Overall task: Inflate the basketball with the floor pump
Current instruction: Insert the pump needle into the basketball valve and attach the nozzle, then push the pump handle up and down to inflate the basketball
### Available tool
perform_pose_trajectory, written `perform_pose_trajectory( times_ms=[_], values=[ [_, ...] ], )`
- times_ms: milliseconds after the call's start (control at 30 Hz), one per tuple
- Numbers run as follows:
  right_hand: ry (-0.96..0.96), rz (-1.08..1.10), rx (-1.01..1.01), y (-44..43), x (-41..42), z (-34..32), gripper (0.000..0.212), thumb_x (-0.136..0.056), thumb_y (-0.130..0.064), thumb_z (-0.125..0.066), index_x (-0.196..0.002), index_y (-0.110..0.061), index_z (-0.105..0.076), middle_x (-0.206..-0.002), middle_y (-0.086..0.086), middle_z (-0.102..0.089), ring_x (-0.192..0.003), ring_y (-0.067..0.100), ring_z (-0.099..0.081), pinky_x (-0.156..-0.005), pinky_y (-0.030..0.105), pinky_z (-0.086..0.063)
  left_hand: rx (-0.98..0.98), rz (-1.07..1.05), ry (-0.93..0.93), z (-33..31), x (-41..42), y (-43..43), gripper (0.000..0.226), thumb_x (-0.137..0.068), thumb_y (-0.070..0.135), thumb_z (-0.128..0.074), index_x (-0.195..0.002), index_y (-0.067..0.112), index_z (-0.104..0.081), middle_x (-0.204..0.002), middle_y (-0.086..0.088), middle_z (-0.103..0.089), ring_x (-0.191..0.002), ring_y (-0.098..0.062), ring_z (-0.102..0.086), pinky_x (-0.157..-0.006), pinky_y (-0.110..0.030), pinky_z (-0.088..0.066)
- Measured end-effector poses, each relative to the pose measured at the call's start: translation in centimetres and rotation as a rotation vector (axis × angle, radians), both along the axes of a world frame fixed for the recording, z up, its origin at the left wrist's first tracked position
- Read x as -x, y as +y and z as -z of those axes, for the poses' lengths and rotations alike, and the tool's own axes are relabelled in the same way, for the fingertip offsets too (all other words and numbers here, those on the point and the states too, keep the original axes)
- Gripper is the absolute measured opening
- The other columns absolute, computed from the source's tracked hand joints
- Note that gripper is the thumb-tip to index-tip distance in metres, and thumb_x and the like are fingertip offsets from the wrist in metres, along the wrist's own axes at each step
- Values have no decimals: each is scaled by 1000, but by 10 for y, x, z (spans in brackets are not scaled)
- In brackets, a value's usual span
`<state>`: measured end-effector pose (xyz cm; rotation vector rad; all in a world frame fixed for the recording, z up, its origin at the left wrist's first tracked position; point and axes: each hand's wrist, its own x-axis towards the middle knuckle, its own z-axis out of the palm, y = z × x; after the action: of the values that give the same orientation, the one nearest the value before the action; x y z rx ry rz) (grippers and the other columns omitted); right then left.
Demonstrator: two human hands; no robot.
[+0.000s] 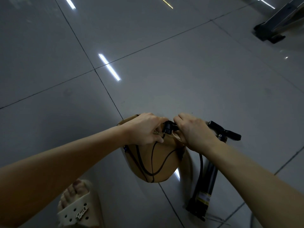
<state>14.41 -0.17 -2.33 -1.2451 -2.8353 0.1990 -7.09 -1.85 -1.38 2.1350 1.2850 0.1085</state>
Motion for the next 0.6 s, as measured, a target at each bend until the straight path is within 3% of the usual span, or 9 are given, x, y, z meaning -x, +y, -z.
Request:
perform_pose_trajectory(
  times_ms=[133, 233, 367, 433, 500, 600],
  values=[
    [25, 22, -20, -1, -1, 2, 18, -82, -13, -76, -88, -12, -58, -77, 4, -56, -62, 16, -45, -54, 28, -39, 11, 4, -4, -2, -2, 2, 56, -89, 39, -78, -138, 23, -55, -105, 7, -75, -88, -4, -62, -74, -18, -42],
    [39, 28, -6, -2, -3, 2, 19, -82, -14, -77, -87, -12, -58, -76, 4, -57, -63, 20, -54, -54, 31, -45, 4, 4, 6, -2, -2, 3, 59, -89, 38, -78, -140, 24, -53, -104, 7, -74, -86, -3, -60, -72, -14, -39],
    [-15, 93, 55, -7, -8, -5, 29, -95, -38, -65, -112, -16, -59, -102, 1, -63, -88, 19, -62, -75, 32, -52, -1, 15, 28, -3, -4, 1, 65, -89, 40, -77, -146, 25, -48, -106, 9, -75, -91, -5, -63, -73, -15, -39],
    [109, 281, 123, -13, -22, -10, 39, -96, -46, -61, -120, -15, -59, -109, 0, -64, -93, 21, -63, -77, 35, -50, -12, 15, 46, -4, -3, -2, 70, -90, 41, -76, -150, 24, -45, -109, 8, -75, -98, -9, -65, -79, -21, -41],
    [225, 613, 142, -22, -43, -9, 36, -98, -44, -57, -115, -12, -57, -110, 6, -64, -89, 26, -64, -69, 34, -45, -16, 13, 67, -6, -2, -8, 76, -89, 43, -76, -154, 24, -42, -112, 8, -73, -100, -9, -63, -82, -22, -41],
    [118, 1004, 294, -38, -72, 7, 47, -98, -41, -56, -123, -3, -46, -122, 19, -57, -93, 36, -61, -68, 37, -42, -14, -5, 83, -8, -1, -16, 80, -86, 44, -78, -154, 28, -41, -110, 9, -71, -89, -4, -57, -80, -22, -42]
  ],
)
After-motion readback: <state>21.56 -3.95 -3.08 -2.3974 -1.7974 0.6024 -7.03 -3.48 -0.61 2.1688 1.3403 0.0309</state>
